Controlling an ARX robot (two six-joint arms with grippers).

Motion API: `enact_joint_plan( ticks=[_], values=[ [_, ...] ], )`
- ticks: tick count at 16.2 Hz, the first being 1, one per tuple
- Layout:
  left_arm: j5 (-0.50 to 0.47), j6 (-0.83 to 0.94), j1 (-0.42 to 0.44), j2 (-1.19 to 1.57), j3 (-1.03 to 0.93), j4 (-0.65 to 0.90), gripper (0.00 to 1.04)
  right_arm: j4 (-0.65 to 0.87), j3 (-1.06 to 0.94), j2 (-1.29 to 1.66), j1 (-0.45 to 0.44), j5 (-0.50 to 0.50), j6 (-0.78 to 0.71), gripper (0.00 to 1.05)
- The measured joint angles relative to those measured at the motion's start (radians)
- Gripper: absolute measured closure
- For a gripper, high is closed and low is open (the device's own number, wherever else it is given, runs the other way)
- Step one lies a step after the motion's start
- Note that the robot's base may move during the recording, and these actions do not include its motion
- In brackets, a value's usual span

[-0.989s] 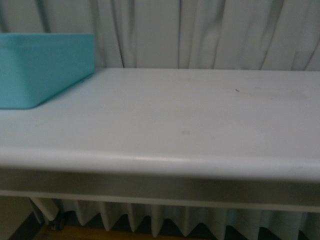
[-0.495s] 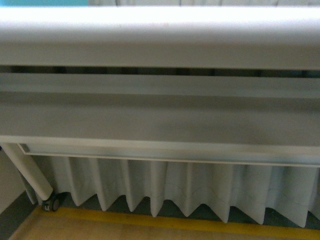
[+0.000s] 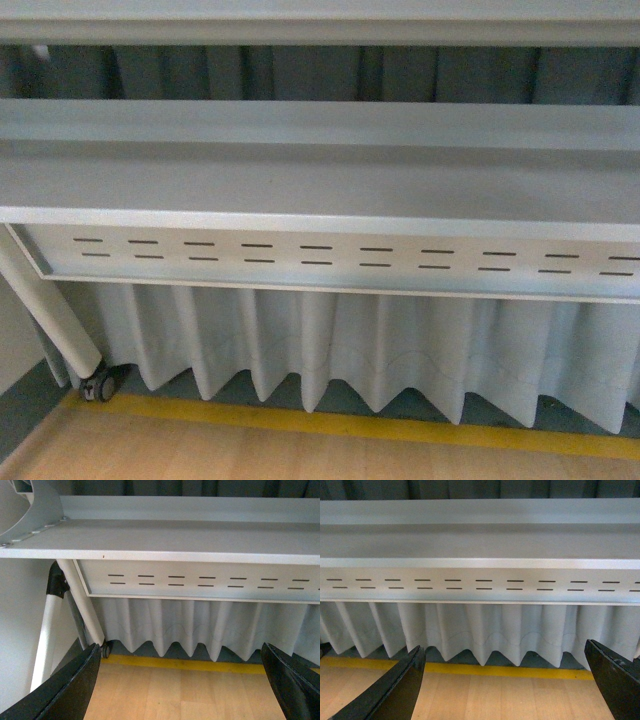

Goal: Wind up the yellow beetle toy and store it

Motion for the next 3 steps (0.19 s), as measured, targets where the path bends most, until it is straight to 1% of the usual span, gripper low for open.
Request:
enact_joint_plan(
  ticks=[3],
  values=[
    [0.000,0.000,0.000,0.000,0.000,0.000,0.07,0.000,0.000,0.000,0.000,0.000,0.000,0.07]
  ],
)
